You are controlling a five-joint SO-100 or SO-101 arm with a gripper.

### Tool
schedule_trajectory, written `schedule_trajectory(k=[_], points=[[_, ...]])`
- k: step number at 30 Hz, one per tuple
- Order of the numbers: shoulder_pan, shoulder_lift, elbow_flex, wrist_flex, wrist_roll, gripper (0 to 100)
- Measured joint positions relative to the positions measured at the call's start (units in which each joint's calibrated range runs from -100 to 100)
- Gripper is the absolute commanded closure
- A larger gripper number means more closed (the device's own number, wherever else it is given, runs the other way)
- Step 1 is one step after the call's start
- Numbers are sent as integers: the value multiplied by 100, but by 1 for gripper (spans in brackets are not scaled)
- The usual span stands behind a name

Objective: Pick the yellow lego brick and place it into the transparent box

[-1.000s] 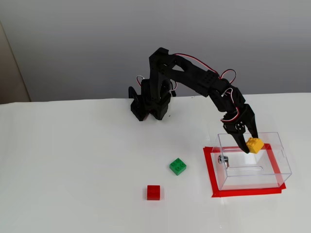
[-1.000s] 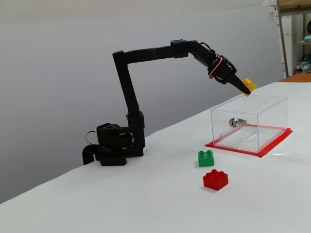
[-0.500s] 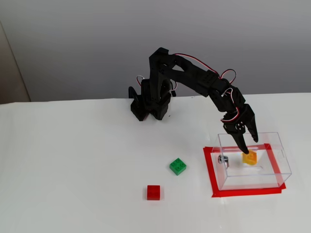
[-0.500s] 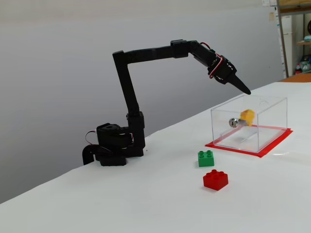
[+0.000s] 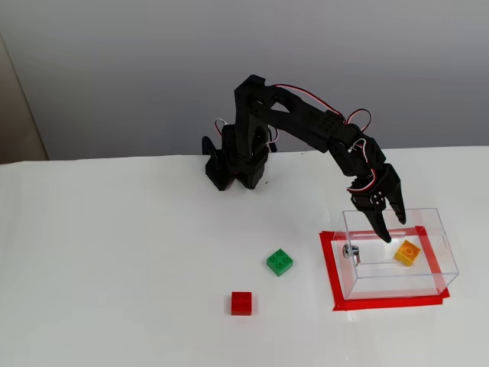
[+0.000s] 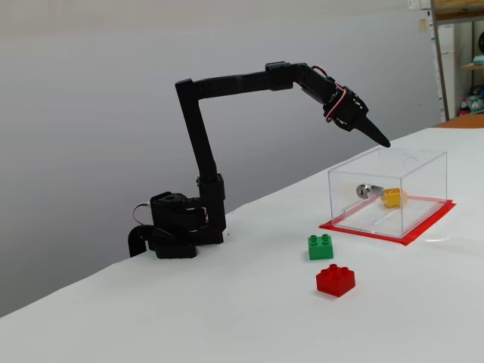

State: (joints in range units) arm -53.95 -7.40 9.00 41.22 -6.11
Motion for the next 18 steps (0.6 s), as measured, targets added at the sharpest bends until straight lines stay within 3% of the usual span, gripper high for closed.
schedule_trajectory(k=[11,18], points=[[598,-592,177,394,5,81],[1111,-1421,565,857,5,99]])
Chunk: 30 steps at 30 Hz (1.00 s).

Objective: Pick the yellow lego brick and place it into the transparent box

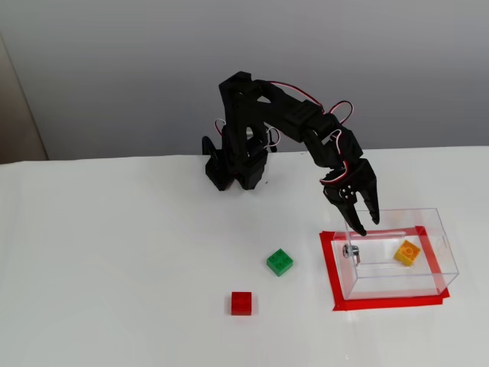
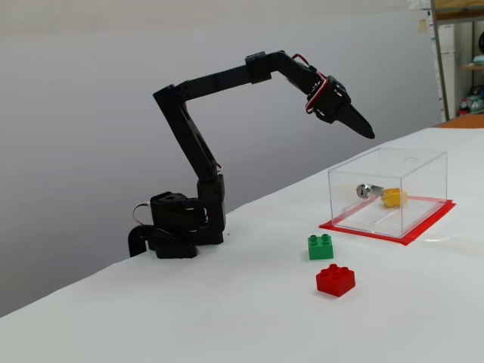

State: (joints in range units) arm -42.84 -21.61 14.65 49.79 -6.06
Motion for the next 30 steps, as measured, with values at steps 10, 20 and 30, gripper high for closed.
schedule_trajectory(k=[10,20,30], points=[[940,-1370,918,26,0,99],[2660,-2977,1889,428,366,99],[4092,-4372,3460,608,884,99]])
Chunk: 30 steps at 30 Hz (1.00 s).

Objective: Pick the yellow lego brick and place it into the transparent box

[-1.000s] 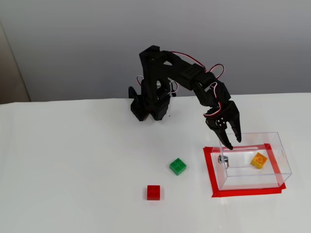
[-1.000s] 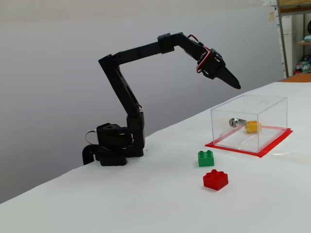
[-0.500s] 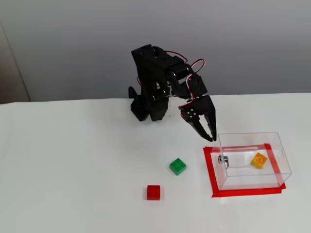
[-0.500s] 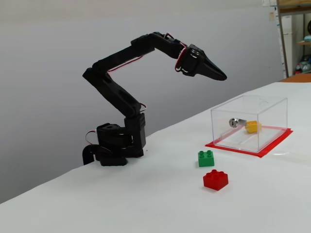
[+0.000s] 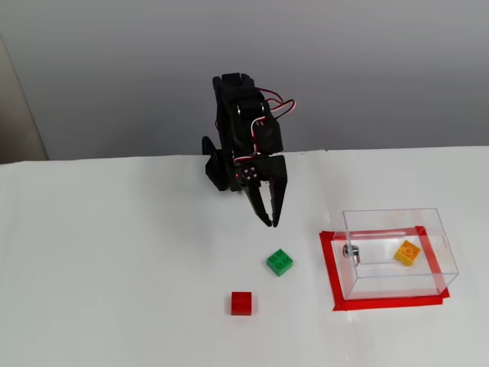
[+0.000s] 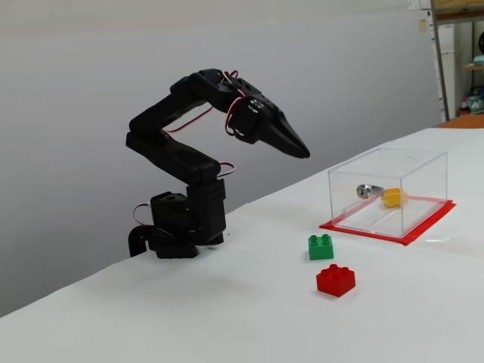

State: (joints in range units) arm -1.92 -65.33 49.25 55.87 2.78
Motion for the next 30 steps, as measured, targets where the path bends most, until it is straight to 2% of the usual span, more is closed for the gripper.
schedule_trajectory(k=[9,19,30], points=[[630,-1362,1712,0,10,99],[673,-2249,3336,0,5,98],[652,-3078,4395,0,5,98]])
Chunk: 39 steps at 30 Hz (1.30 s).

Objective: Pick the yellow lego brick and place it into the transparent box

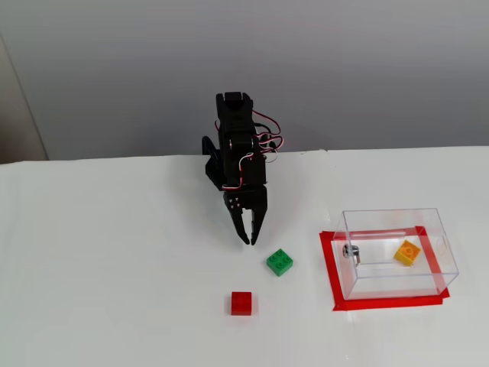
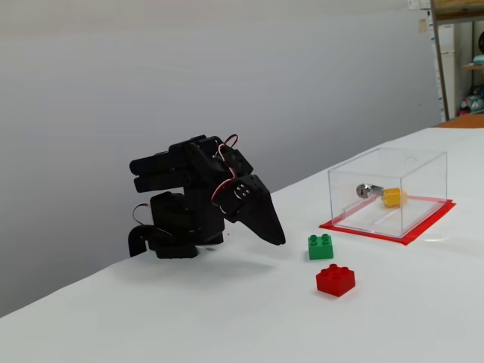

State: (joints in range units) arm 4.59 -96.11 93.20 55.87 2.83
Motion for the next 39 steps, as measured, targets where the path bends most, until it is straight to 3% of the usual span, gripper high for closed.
schedule_trajectory(k=[39], points=[[256,-288,397,17,5,99]])
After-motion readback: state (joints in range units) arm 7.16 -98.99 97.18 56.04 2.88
